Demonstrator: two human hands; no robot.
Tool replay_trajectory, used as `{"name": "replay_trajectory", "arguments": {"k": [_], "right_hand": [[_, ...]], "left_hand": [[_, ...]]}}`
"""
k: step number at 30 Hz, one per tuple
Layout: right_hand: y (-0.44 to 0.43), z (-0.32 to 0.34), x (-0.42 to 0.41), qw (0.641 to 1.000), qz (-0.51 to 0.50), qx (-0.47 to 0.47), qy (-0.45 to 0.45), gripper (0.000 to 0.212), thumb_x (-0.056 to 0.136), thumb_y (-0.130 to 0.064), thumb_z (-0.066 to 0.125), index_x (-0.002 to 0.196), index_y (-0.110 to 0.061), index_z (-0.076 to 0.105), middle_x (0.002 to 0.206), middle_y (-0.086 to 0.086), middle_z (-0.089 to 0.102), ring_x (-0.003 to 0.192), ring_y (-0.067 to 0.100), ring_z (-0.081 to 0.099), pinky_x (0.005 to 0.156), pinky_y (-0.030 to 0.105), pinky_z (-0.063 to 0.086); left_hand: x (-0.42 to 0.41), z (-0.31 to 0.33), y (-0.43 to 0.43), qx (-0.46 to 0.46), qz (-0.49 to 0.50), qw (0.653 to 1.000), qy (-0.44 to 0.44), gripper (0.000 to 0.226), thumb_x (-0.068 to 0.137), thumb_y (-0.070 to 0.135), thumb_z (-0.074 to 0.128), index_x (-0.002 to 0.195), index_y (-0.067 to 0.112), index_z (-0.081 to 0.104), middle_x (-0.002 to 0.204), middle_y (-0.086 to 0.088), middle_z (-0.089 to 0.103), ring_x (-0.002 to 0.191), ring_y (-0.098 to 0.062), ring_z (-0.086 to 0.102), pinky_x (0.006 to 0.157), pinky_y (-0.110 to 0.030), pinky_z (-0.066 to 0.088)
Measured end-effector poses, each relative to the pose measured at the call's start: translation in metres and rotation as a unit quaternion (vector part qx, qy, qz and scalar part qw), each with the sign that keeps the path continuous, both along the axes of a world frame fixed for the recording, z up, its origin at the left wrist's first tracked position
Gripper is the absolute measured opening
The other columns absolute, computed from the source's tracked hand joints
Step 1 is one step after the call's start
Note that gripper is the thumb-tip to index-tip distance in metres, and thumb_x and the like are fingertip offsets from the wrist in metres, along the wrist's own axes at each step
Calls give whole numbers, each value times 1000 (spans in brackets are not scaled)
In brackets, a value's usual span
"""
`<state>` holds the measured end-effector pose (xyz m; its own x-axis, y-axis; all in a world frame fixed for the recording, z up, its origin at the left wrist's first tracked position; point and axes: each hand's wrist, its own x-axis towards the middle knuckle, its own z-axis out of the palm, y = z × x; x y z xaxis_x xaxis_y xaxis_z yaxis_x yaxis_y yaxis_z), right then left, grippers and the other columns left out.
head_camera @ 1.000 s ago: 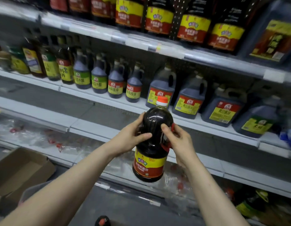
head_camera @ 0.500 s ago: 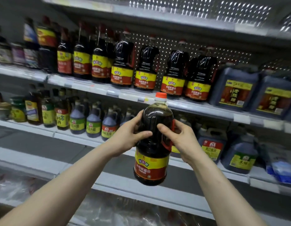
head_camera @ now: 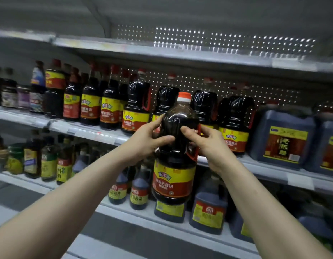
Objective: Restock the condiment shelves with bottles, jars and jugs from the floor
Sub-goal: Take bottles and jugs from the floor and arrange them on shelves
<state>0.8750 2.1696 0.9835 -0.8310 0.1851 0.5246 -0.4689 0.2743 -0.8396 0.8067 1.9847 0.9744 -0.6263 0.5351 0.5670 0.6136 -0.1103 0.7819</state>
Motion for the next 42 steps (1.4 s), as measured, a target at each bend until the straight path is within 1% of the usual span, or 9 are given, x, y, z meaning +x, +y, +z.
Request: {"name": "replay_trajectory", "arguments": {"k": [3, 6, 8, 11, 14, 18, 25, 36, 42], "right_hand": [[10, 21, -17, 1000, 22, -10, 1, 44, 69, -46, 81, 104, -20, 74, 96, -4, 78, 84, 10, 75, 63, 21, 56], [19, 41, -37, 1000, 26, -1, 9, 47, 68, -47, 82, 104, -18, 73, 97, -3, 78, 89, 13, 75, 73, 28, 58], [21, 52, -46, 1000, 29, 2, 11, 41, 74, -44, 82, 104, -17, 73, 97, -4, 78, 88, 10, 75, 71, 24, 57], [20, 63, -58, 999, 38, -1, 17, 33, 81, -37, 80, 105, -16, 72, 96, -4, 78, 86, 8, 75, 67, 20, 56], [16, 73, -70, 999, 32, -2, 31, 37, 79, -38, 80, 107, -16, 73, 100, -1, 78, 94, 16, 75, 80, 32, 59], [8, 85, -85, 999, 25, 3, 43, 42, 79, -41, 81, 111, -16, 72, 101, 0, 78, 94, 18, 75, 75, 32, 58], [1, 97, -119, 999, 11, -5, 44, 45, 79, -40, 82, 115, -15, 72, 106, 2, 77, 102, 22, 73, 94, 45, 56], [-3, 94, -159, 998, -45, -33, 14, 33, 78, -45, 81, 96, -18, 75, 89, -9, 78, 79, 4, 72, 67, 22, 52], [-5, 89, -164, 998, -59, -30, 15, 40, 77, -44, 82, 105, -16, 74, 92, -6, 78, 77, 2, 73, 63, 18, 54]], "left_hand": [[-15, 17, 9, 12, 18, 1000, -1, 60, 92, 15, 66, 129, 53, 39, 107, -5, 75, 99, -18, 72, 83, -34, 60], [-29, 33, 18, 41, 20, 999, -10, 58, 91, 13, 66, 127, 53, 43, 103, -1, 76, 96, -18, 73, 70, -28, 59], [-36, 42, 20, 56, 32, 998, 3, 56, 91, 12, 66, 121, 55, 48, 101, 1, 76, 96, -16, 73, 73, -27, 59], [-46, 53, 21, 70, 48, 996, 20, 60, 91, 10, 66, 136, 42, 45, 104, -3, 75, 99, -17, 72, 84, -29, 58], [-59, 64, 17, 76, 38, 996, 33, 56, 91, 7, 65, 130, 44, 48, 94, 3, 77, 93, -14, 73, 75, -21, 57], [-71, 78, 10, 78, 42, 996, 30, 68, 93, 7, 64, 151, 28, 34, 82, 10, 76, 83, -7, 73, 63, -14, 53], [-105, 91, 5, 83, 29, 996, 19, 69, 93, 6, 63, 153, 26, 33, 90, 5, 74, 84, -10, 73, 64, -19, 55], [-158, 89, 9, 89, 0, 996, -16, 60, 95, 11, 62, 147, 30, 40, 86, 4, 77, 82, -9, 74, 59, -21, 56], [-172, 82, 12, 82, 5, 996, -25, 67, 94, 16, 65, 151, 30, 34, 93, 4, 77, 91, -12, 73, 68, -26, 59]]}}
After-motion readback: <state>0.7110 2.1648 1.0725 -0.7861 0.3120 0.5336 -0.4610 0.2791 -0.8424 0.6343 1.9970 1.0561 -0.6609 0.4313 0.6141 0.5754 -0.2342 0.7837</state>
